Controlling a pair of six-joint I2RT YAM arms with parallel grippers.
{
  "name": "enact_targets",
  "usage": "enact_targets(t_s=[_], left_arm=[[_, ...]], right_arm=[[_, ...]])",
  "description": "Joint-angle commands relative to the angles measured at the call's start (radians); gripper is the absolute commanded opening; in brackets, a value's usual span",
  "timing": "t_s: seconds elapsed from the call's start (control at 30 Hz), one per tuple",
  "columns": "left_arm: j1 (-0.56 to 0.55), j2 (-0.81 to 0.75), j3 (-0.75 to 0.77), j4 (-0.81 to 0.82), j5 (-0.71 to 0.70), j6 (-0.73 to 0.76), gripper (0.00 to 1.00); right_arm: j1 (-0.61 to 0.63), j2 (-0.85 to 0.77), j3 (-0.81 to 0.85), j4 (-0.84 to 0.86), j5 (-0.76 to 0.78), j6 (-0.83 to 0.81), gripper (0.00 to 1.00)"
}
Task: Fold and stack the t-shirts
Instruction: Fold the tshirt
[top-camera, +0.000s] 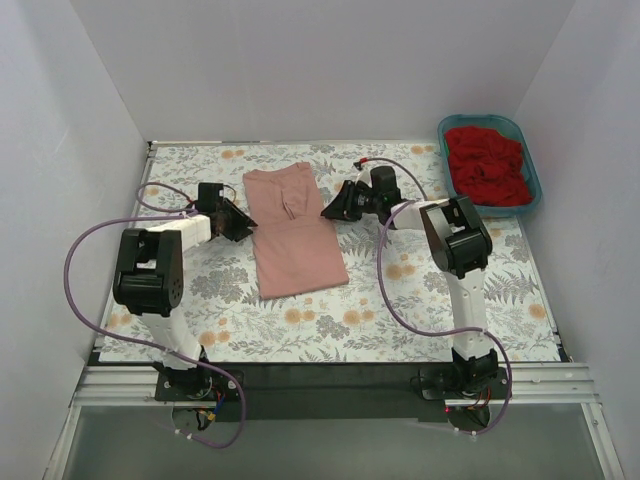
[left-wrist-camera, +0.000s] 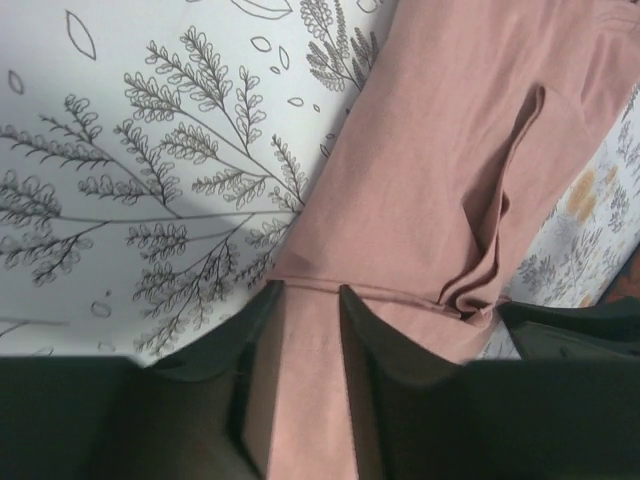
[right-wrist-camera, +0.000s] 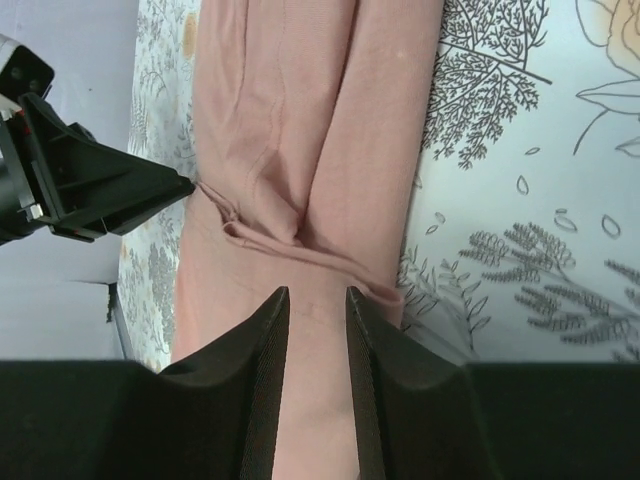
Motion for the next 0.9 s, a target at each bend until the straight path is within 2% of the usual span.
enact_targets(t_s=[0.0,0.07,0.1,0.17,0.2,0.33,0.43,0.57,0.6,0.73,0.77,0.87], left_arm=[[0.006,-0.129,0.036,-0.081,-0.050,0.046,0.30],[0.002,-0.186,0.041,-0.139,-0.064,0.065,0.37],[-0.003,-0.245,0.042,-0.165,-0.112,0.080,0.46],[-0.030,-0.304,0.038,-0.263,-0.166,0.089,0.55],[-0.047,-0.371,0.029,-0.289,-0.248,0.104,0.62],[-0.164,-0.500,-0.066,-0.450,-0.367,0.109,0.73],[-0.263,-0.553,-0.111,-0.538,-0.387,0.074,0.83],[-0.389,-0.588,-0.183,-0.653,-0.398,0.016,0.87],[-0.406,-0.590,-0.191,-0.664,-0.401,0.006,0.87],[-0.446,-0.561,-0.197,-0.673,-0.409,-0.006,0.87],[-0.445,-0.535,-0.195,-0.664,-0.406,0.000,0.87],[-0.448,-0.473,-0.185,-0.633,-0.397,0.009,0.77]], right_arm=[[-0.010,-0.159,-0.011,-0.143,0.068,-0.154,0.36],[-0.009,-0.245,-0.025,-0.205,0.102,-0.202,0.37],[-0.010,-0.271,-0.034,-0.287,0.114,-0.232,0.39],[-0.004,-0.345,-0.037,-0.383,0.153,-0.327,0.41],[-0.001,-0.371,-0.054,-0.476,0.168,-0.353,0.44],[0.037,-0.538,-0.135,-0.680,0.322,-0.456,0.55],[0.078,-0.617,-0.167,-0.801,0.435,-0.515,0.65],[0.123,-0.711,-0.287,-0.901,0.509,-0.522,0.74],[0.132,-0.728,-0.307,-0.908,0.518,-0.516,0.77],[0.168,-0.777,-0.399,-0.915,0.510,-0.516,0.80],[0.171,-0.779,-0.413,-0.915,0.503,-0.515,0.80],[0.189,-0.773,-0.450,-0.909,0.492,-0.512,0.80]])
